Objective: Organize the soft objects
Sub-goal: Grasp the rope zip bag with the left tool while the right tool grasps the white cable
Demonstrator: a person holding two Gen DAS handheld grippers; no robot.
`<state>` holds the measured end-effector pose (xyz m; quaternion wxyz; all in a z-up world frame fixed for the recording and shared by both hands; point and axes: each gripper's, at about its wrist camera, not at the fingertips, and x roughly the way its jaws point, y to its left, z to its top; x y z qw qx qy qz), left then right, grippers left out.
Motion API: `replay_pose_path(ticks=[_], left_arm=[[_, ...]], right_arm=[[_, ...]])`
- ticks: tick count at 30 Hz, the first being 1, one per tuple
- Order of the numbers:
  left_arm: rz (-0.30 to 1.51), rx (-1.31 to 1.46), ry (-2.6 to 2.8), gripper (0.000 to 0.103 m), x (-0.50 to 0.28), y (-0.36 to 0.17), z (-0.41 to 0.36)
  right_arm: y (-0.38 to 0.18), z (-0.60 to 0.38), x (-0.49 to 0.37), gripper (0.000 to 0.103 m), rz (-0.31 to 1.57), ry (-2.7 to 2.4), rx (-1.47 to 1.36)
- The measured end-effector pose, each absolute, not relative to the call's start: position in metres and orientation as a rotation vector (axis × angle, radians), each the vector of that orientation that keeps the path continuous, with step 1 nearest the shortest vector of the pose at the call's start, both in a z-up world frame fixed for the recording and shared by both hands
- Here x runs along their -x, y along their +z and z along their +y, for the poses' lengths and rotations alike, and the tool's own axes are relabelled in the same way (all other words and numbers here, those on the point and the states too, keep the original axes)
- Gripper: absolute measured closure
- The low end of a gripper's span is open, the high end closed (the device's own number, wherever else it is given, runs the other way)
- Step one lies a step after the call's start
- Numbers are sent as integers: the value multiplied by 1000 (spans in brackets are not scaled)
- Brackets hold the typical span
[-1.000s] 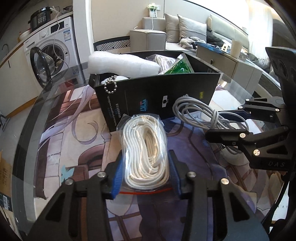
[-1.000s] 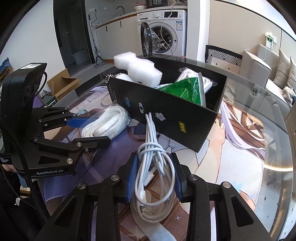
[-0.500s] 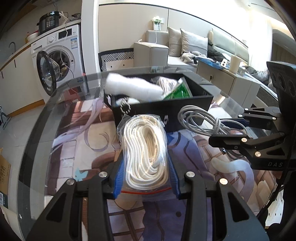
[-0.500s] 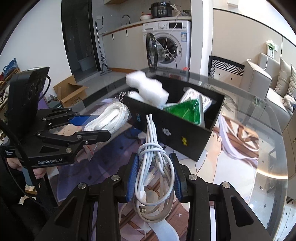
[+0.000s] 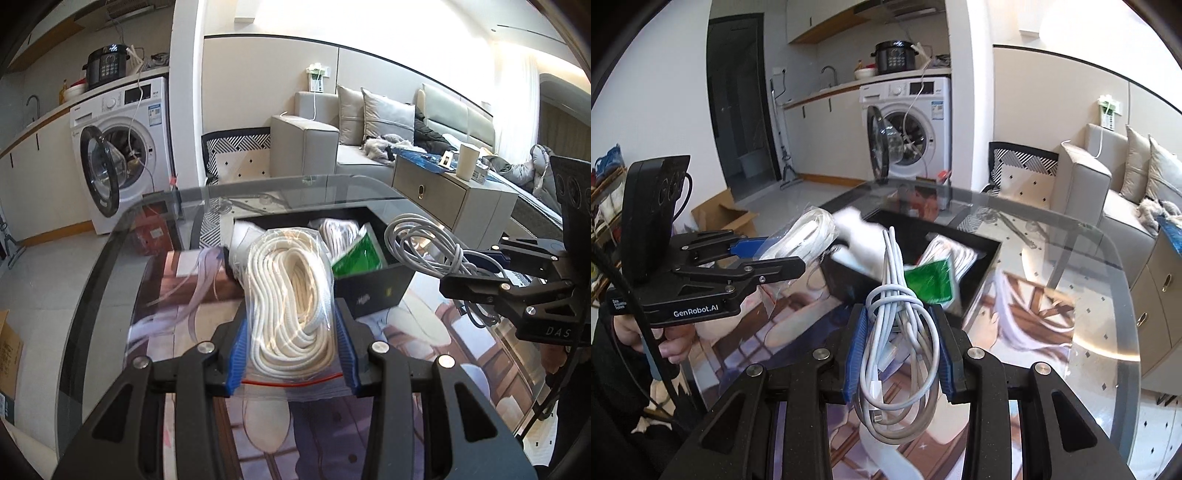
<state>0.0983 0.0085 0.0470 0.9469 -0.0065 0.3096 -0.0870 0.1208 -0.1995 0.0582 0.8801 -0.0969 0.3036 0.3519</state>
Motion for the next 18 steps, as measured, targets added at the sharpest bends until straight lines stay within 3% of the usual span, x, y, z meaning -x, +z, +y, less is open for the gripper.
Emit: replay_pose_path(ticks=[18], left_arm=[[616,1,-206,62,-152,61,4]], right_arm=[[68,-185,-169,69,623,715,222]])
